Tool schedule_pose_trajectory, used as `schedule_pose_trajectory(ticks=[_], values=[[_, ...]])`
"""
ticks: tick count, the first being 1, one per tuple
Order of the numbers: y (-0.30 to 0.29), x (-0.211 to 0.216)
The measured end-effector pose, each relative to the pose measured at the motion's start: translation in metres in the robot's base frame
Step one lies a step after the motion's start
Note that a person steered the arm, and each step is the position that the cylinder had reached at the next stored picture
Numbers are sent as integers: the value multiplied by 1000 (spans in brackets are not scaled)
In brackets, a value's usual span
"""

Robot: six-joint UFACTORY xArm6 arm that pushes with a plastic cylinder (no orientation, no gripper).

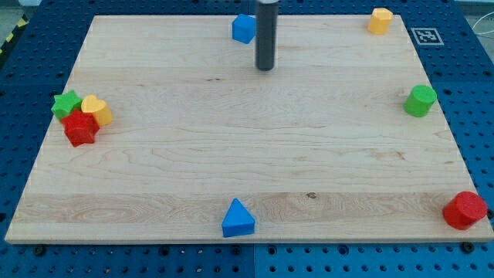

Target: Slide the blue cube closer to the yellow heart

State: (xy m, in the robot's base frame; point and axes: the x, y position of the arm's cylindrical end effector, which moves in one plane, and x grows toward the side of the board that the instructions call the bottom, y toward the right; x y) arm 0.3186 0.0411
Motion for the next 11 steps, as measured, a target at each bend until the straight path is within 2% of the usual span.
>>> schedule_pose_trajectory(ticks=[1, 3, 8, 11], values=[[25, -18], [13, -91], [-161, -91], [-148, -34]])
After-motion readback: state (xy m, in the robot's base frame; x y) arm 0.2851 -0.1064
